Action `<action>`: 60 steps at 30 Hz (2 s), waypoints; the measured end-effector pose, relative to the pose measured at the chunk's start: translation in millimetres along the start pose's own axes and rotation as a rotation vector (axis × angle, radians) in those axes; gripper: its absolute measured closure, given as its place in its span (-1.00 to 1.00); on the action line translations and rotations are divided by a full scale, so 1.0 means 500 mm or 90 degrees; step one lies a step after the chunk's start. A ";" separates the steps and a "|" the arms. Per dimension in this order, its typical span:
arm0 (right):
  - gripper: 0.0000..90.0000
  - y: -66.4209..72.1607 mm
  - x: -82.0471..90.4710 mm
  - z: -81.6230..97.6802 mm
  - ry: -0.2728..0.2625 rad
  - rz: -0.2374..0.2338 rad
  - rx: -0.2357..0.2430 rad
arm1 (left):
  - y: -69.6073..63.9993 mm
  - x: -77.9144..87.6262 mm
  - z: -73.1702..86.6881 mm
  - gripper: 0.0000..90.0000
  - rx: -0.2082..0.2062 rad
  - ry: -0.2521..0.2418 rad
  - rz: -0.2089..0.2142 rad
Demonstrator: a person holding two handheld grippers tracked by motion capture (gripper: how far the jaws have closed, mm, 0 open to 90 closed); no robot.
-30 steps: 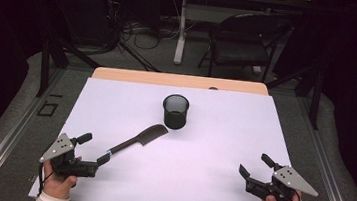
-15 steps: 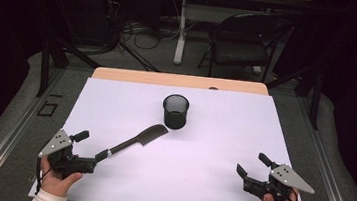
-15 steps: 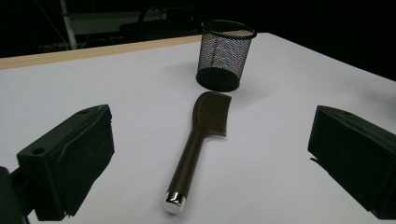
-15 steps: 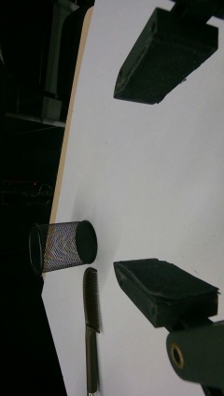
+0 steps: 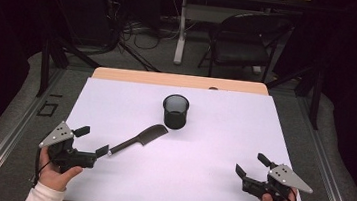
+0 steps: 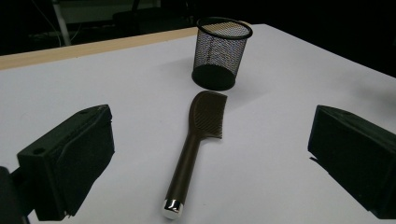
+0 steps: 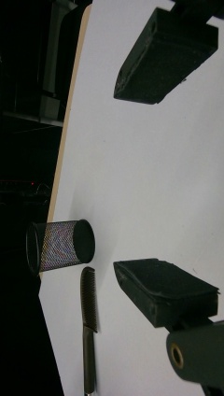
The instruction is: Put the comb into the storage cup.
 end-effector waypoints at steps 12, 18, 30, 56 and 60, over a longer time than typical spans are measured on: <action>-0.68 -0.001 0.000 0.001 0.005 0.000 0.005 | 0.003 -0.016 -0.023 -0.98 -0.012 0.049 0.007; -0.69 -0.002 0.000 0.001 0.006 -0.001 0.004 | 0.003 -0.025 -0.035 -0.98 -0.022 0.086 0.013; -0.69 -0.001 -0.001 0.002 0.010 -0.002 0.004 | 0.000 -0.041 -0.060 -0.98 -0.047 0.140 0.022; -0.69 0.000 -0.004 0.005 0.018 -0.001 0.002 | 0.004 -0.061 -0.082 -0.98 -0.083 0.272 0.021; -0.69 -0.001 -0.005 0.005 0.020 -0.002 0.009 | 0.006 -0.067 -0.085 -0.98 -0.085 0.289 0.021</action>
Point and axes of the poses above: each handheld gripper's, and its own axes: x roughly backward along the jaws, z roughly out of its underside, y roughly to its left, the point moved 2 cm from there along -x, roughly forward along the jaws, and after that the axes turned 5 degrees about -x, right-handed, at the moved point
